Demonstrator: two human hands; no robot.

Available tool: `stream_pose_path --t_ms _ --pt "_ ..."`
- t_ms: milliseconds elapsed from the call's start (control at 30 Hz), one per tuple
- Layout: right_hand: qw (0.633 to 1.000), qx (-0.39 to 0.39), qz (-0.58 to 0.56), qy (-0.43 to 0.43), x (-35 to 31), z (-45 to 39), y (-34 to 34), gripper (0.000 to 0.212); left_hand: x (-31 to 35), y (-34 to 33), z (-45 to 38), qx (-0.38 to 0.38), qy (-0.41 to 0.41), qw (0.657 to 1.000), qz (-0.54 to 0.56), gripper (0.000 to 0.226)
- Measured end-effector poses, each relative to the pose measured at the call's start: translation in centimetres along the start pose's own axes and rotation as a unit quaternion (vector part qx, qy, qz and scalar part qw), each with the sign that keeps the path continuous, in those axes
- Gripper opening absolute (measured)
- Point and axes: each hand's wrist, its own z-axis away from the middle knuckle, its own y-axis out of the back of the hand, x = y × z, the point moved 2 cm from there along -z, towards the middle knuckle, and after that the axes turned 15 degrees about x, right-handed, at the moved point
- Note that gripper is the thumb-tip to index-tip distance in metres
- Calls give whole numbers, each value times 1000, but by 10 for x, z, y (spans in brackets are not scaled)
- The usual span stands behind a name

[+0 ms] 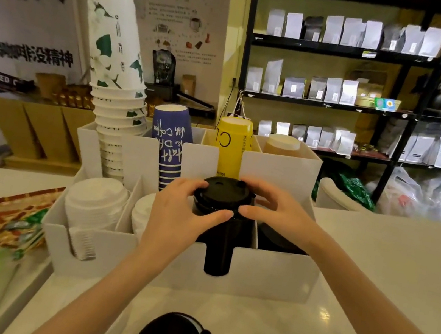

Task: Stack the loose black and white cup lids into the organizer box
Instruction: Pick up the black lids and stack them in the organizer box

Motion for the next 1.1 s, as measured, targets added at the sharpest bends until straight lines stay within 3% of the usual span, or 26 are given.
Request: stream_pose_path --t_ms 300,600,733,967,1100 --pt "999 -9 -26 -20 -2 3 -6 64 -4 -8 7 13 5 1000 -7 61" --pt "999 -3 -29 -37 -8 2 -10 55 -2 -15 6 7 42 999 15 65" --pt "999 22 -15 -26 -11 1 -14 64 -2 -18 7 24 36 999 6 65" --pt "998 38 -40 -17 -6 6 -17 62 -5 -22 12 1 58 998 7 69" --pt "998 47 -38 -19 -5 9 -16 51 -6 -21 12 -11 54 998 6 71"
